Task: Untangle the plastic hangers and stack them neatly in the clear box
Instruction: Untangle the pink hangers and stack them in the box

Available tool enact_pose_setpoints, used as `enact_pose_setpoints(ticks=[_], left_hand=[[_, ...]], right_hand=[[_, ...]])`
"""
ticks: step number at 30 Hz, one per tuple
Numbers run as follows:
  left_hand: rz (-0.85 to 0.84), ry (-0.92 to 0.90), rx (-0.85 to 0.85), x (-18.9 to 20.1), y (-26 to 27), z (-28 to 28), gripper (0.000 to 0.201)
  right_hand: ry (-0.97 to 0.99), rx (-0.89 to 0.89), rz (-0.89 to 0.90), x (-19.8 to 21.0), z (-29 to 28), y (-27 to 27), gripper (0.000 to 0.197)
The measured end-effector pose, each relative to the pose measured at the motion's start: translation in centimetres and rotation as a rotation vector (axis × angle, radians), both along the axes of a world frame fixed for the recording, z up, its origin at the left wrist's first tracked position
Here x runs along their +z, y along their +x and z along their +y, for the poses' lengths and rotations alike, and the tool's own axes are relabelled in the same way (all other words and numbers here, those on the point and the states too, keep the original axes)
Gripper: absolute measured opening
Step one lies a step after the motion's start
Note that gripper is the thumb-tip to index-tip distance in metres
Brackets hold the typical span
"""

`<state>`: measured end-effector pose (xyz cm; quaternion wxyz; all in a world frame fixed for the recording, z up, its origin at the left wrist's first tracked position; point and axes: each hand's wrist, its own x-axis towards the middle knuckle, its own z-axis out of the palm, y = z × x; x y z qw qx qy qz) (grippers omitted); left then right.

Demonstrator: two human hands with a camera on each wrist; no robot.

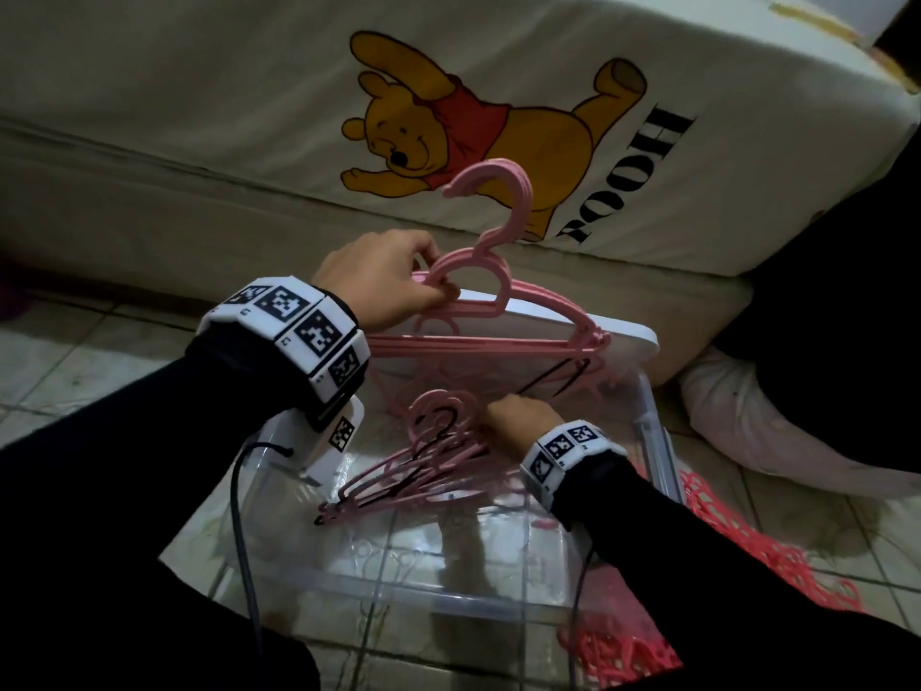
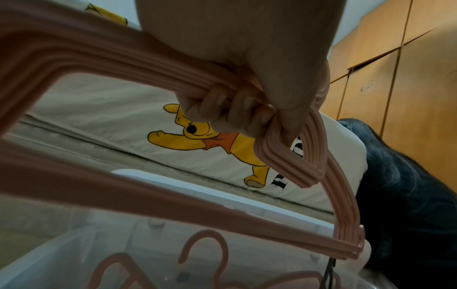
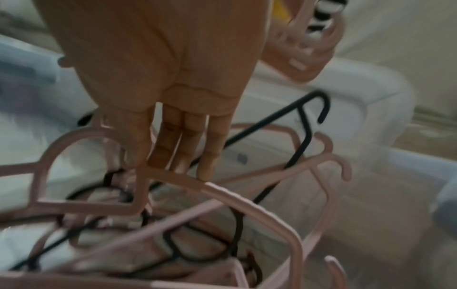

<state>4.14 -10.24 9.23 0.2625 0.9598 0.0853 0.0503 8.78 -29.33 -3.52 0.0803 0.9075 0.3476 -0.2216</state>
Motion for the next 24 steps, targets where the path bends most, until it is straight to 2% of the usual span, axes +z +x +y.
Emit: enact_pose_setpoints(ticks=[6,13,20,24], left_hand=[[-0.007,-0.063,-0.031,0.5,0.7,-1.0,0.043],[-0.011,-0.103,-0.101,0.5,1.5,-2.6,0.058],[0.001,-0.167,-0.19,-0.7,2.1,-3.0,0.066],[0.057,-0.18,-0.226,-1.3,1.5,-2.7,0.077]], right_hand=[[0.191,0.011,-0.001,4.7,-1.2,-0.5,0.022],[0.323,0.03,-0.02,9.1,-2.6,-0.5,0.024],[0.525,-0.044,-0.112,11.3,-5.3,0.9,0.018],[0.627,-0.154,-0.135,12.5,-6.4,1.9,0.018]])
